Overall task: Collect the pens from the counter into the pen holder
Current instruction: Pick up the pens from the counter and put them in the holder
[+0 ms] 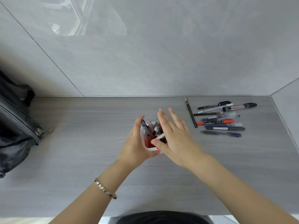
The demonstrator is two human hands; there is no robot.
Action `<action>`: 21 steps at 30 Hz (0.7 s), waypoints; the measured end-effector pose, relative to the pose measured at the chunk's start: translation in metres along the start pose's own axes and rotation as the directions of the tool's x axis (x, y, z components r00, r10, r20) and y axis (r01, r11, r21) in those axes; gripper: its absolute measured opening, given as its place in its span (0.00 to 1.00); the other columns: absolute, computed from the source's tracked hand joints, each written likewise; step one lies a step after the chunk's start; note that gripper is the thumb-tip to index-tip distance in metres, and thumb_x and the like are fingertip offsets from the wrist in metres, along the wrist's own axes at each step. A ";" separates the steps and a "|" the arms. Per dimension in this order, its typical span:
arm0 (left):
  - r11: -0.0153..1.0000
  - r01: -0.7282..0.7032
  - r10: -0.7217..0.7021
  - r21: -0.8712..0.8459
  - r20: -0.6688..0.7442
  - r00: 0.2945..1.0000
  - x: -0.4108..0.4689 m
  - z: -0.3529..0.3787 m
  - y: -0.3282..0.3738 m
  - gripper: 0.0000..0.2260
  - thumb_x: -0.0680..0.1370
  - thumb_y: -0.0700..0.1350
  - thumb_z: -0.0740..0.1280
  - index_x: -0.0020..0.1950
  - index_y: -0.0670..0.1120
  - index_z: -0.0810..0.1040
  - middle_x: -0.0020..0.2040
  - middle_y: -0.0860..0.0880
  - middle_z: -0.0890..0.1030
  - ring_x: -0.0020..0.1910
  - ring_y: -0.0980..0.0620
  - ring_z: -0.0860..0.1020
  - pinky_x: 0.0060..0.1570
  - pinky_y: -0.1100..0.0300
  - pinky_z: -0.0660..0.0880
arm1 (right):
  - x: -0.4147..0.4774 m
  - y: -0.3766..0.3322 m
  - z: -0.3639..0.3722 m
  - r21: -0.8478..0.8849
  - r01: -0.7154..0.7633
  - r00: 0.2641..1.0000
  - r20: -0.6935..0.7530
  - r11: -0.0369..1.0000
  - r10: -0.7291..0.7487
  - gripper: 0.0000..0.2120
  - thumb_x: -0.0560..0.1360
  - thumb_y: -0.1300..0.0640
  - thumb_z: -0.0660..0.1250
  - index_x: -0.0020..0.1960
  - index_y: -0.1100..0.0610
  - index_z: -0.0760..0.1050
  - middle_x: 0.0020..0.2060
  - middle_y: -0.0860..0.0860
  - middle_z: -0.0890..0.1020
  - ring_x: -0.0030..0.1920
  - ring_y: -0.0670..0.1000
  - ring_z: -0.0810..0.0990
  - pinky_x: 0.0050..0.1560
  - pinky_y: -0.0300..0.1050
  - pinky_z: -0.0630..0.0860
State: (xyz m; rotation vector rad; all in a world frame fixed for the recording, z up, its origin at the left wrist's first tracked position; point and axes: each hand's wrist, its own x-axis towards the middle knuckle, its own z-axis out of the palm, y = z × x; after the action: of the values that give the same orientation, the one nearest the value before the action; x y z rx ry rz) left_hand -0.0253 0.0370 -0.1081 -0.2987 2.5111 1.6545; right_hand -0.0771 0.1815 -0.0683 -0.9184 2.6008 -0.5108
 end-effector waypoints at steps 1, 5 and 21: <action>1.000 0.005 -0.005 0.005 0.000 1.000 0.000 0.000 0.000 0.49 0.60 0.42 0.79 0.70 0.54 0.51 0.55 0.68 0.69 0.57 0.63 0.71 0.49 0.83 0.65 | 0.001 -0.001 0.000 -0.049 0.017 1.000 0.020 0.999 -0.016 0.49 0.64 0.26 0.36 0.75 0.57 0.41 0.77 0.50 0.45 0.73 0.47 0.33 0.71 0.48 0.37; 0.999 -0.007 0.008 0.046 -0.026 1.000 0.000 -0.001 -0.002 0.45 0.62 0.42 0.78 0.64 0.65 0.50 0.61 0.56 0.72 0.58 0.54 0.74 0.45 0.76 0.69 | 0.002 -0.006 -0.001 -0.157 0.018 0.995 0.100 0.987 -0.002 0.51 0.61 0.26 0.31 0.75 0.56 0.36 0.71 0.52 0.30 0.73 0.53 0.30 0.73 0.55 0.37; 0.999 0.016 -0.014 0.044 -0.029 0.999 0.002 -0.001 0.001 0.43 0.61 0.46 0.78 0.60 0.68 0.50 0.63 0.56 0.67 0.61 0.57 0.70 0.56 0.66 0.66 | 0.103 0.128 -0.002 0.161 -0.551 0.803 -0.163 0.818 0.573 0.15 0.77 0.61 0.61 0.62 0.65 0.70 0.57 0.66 0.77 0.58 0.65 0.75 0.55 0.54 0.73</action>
State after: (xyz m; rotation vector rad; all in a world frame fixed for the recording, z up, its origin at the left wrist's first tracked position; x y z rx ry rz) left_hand -0.0274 0.0363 -0.1067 -0.3379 2.5557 1.5978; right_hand -0.2211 0.2079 -0.1416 -0.0219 2.8102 -0.5851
